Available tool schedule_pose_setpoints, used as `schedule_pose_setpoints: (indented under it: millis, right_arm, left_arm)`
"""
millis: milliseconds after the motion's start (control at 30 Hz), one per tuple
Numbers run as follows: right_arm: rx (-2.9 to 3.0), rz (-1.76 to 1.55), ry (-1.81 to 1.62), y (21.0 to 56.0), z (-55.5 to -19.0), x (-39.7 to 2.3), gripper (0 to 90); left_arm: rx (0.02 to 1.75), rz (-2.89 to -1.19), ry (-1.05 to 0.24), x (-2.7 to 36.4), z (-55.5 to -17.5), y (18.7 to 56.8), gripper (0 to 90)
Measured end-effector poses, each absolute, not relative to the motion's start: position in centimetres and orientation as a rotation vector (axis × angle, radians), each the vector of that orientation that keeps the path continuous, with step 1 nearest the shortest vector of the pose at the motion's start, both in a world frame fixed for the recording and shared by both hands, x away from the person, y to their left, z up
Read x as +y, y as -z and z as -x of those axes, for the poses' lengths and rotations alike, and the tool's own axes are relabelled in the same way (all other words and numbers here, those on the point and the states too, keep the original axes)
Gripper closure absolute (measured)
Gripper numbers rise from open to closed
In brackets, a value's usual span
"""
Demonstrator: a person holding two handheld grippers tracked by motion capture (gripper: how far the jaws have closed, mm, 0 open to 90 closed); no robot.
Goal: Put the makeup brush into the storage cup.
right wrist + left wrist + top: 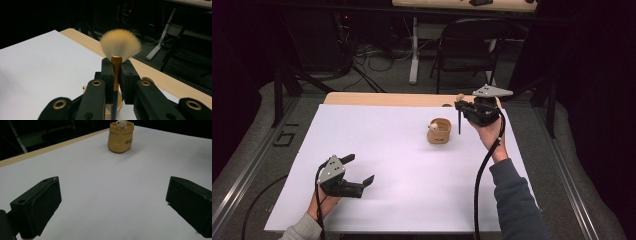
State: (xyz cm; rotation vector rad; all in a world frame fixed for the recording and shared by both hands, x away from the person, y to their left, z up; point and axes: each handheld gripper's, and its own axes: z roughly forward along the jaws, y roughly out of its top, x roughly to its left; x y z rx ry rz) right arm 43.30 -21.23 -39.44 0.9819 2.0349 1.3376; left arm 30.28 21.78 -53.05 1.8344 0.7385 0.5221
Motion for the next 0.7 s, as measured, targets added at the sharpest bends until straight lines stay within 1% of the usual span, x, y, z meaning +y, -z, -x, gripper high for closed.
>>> schedule_pose_setpoints:
  millis: [700]
  right_arm:
    - [1.999,-0.958,-1.357,39.6,-44.8,-20.0,83.2]
  left_arm:
    - [0.732,-1.838,-0.521,21.8,-30.3,53.0,0.0]
